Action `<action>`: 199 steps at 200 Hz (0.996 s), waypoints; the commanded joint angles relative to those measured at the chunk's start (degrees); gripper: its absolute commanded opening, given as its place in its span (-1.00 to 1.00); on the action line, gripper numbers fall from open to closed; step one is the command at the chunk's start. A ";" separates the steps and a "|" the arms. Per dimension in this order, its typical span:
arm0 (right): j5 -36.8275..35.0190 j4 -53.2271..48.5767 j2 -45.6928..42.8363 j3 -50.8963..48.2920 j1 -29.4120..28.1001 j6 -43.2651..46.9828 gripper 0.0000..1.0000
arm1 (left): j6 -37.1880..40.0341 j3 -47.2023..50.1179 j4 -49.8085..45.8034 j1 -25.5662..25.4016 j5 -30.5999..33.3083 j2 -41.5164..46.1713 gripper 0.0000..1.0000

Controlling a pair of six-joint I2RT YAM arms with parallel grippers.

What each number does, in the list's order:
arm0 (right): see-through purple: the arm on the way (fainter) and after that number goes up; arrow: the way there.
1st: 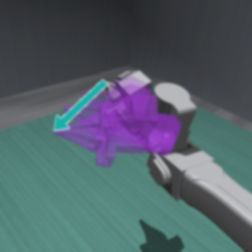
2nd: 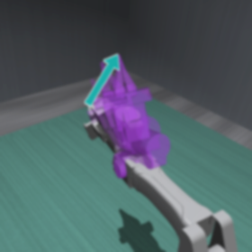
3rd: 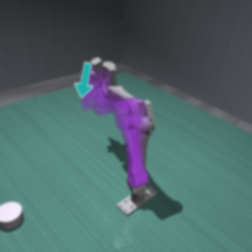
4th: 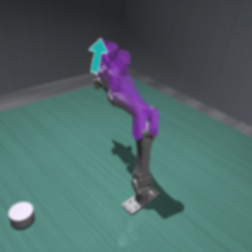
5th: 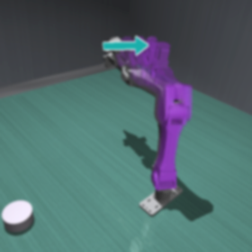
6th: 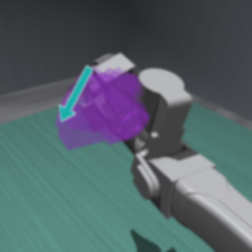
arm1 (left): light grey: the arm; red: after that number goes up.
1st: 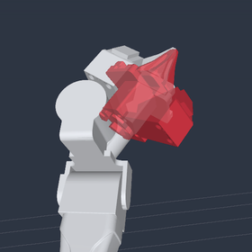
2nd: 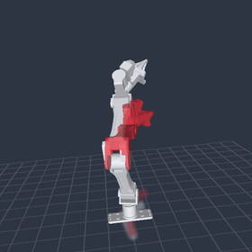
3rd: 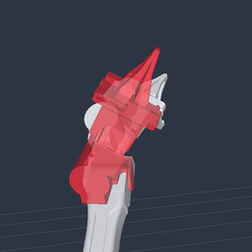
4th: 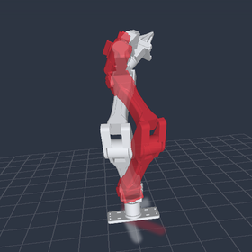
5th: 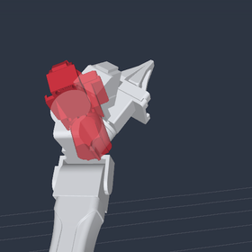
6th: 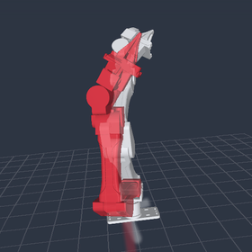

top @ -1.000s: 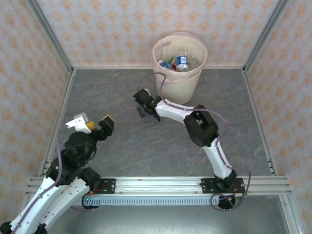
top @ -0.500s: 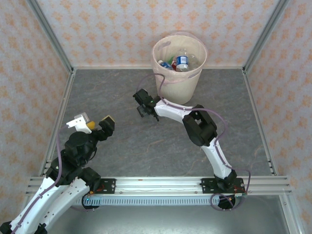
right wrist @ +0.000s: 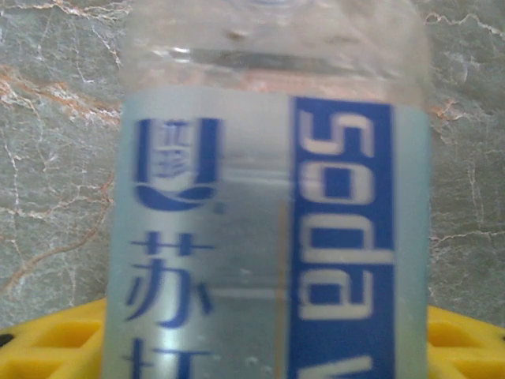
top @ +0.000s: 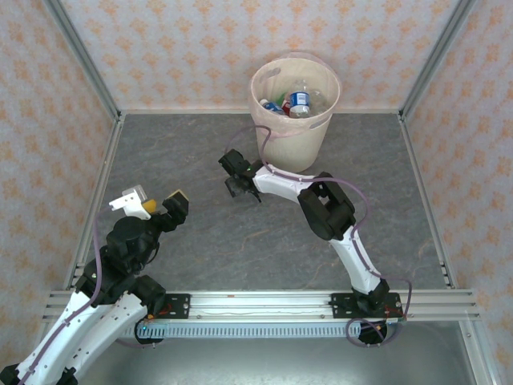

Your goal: Put the plastic bottles in the bin

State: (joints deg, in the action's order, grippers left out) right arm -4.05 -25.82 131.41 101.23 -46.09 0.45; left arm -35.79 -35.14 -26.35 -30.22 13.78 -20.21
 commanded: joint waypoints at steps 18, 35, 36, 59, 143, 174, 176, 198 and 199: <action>-1.05 0.29 -2.07 -1.78 0.12 -1.47 0.08 | 0.41 0.43 0.87 0.57 -0.55 0.40 0.98; -0.79 1.39 -3.74 -3.06 0.12 -2.15 0.00 | 0.38 0.34 0.72 0.56 -0.44 0.35 0.98; -0.79 1.44 -3.90 -3.10 0.12 -2.22 0.00 | 0.37 0.33 0.75 0.58 -0.43 0.35 0.98; -0.78 2.34 -7.17 -4.57 0.05 -3.31 0.00 | 0.37 0.21 0.78 0.55 -0.53 0.09 0.98; -2.37 1.00 -21.46 -4.43 -3.22 -4.07 0.01 | 0.27 -3.05 2.61 0.59 -2.62 -1.47 0.98; 0.03 0.04 -26.25 -2.45 -3.31 -4.60 0.02 | 1.15 -5.75 2.56 0.60 -2.53 -2.33 0.98; 0.26 -0.05 -26.50 -2.31 -3.31 -4.65 0.02 | 1.23 -5.94 2.54 0.55 -2.46 -2.35 0.98; 2.47 -0.62 -28.59 -0.74 -3.56 -4.84 0.01 | 1.86 -7.47 2.40 0.55 -2.10 -2.82 0.98; 2.56 -0.63 -28.72 -0.67 -3.57 -4.89 0.01 | 1.86 -7.53 2.42 0.58 -2.09 -2.82 0.98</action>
State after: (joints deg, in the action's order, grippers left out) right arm -3.64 -24.73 106.13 97.65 -49.50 -3.40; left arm -35.53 -39.86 -25.54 -30.22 11.99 -22.50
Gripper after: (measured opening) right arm 0.549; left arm 0.991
